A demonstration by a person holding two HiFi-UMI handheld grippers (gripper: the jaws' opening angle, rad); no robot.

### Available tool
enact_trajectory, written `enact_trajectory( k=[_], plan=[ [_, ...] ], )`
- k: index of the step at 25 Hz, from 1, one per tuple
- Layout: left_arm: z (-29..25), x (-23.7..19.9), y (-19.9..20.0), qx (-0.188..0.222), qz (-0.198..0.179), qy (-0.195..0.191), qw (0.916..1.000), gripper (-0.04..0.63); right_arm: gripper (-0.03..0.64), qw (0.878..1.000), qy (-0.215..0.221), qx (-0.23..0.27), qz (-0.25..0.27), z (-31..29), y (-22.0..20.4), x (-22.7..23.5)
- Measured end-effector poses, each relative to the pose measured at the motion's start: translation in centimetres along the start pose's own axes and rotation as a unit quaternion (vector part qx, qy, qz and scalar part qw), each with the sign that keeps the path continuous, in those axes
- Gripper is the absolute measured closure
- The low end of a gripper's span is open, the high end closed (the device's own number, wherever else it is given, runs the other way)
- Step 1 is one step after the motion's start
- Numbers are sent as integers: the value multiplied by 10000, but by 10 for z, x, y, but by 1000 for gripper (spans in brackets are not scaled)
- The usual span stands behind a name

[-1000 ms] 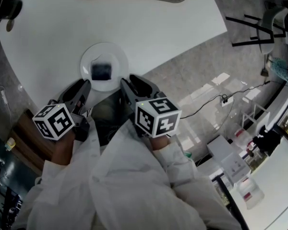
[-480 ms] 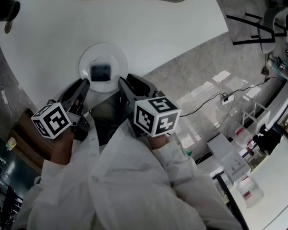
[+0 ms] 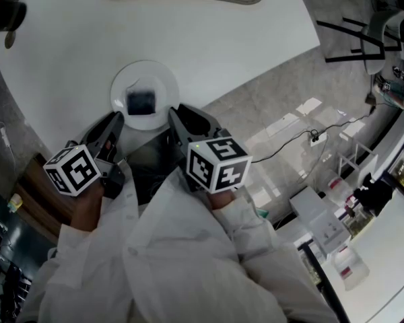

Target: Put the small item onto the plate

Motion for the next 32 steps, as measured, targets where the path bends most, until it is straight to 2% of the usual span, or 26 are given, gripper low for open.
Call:
enact_trajectory(
  k=[4, 11, 24, 32],
  plan=[
    [0, 2, 3, -106, -232, 1, 9997, 540, 540, 9994, -118, -121, 286, 0, 2, -3],
    [-2, 1, 4, -201, -640, 33, 9977, 540, 540, 9989, -279, -111, 355, -1, 1, -4],
    [0, 13, 19, -181, -1008, -190, 9946, 540, 540, 9989, -408, 186, 164, 5, 9, -7],
    [6, 24, 22, -167, -1216, -321, 9919, 540, 540, 9978, -490, 391, 216, 20, 11, -16]
  ],
)
Point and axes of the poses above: the fingertips, and each gripper's own axes: z backward along the fingers, x to its right, y out of its top, the point moved 6 cm from there along z, backward along the fingers, and after that the axes turned 5 degrees about y, right-handed, at the moved point
